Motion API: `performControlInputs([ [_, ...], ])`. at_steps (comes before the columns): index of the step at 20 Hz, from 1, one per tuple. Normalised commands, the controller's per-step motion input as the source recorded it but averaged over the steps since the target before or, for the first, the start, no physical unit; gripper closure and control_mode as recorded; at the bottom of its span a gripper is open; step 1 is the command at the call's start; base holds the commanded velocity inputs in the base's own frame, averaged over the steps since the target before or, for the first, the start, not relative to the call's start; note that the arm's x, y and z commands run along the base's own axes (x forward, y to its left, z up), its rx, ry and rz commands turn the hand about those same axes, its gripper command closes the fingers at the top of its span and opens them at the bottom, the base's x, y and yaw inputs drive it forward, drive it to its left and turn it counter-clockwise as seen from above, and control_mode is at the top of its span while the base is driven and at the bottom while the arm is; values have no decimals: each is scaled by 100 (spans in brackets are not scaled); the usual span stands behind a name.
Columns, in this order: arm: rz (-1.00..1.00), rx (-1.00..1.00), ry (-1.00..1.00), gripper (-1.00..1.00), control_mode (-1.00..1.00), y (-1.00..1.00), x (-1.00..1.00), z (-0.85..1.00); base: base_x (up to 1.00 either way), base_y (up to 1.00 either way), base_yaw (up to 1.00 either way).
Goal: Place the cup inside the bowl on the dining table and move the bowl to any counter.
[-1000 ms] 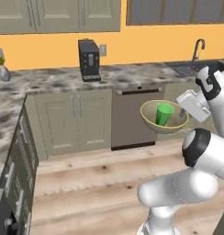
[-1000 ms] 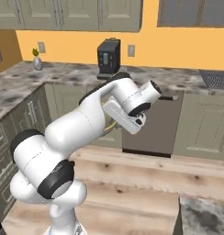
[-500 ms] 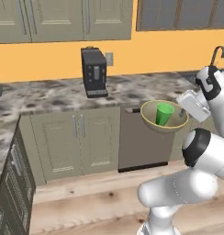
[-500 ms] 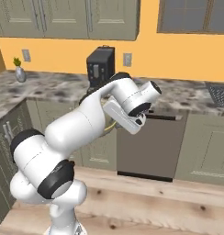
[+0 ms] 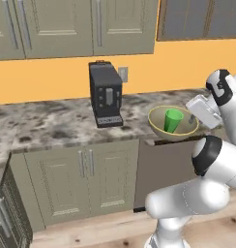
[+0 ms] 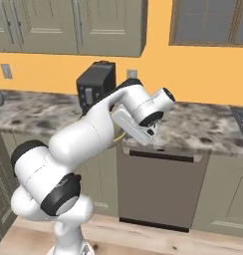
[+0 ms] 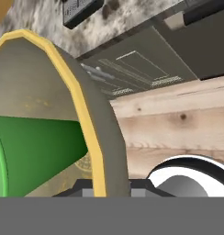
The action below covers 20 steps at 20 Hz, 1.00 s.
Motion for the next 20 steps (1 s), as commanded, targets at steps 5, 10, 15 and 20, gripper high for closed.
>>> performControlInputs([
  [5,0,0,0,100,100,0,0,0,62,-56,1],
  [10,0,0,0,100,100,0,0,0,5,-98,0],
  [15,0,0,0,100,100,0,0,0,34,-28,0],
  [20,0,0,0,100,100,0,0,0,70,0,0],
])
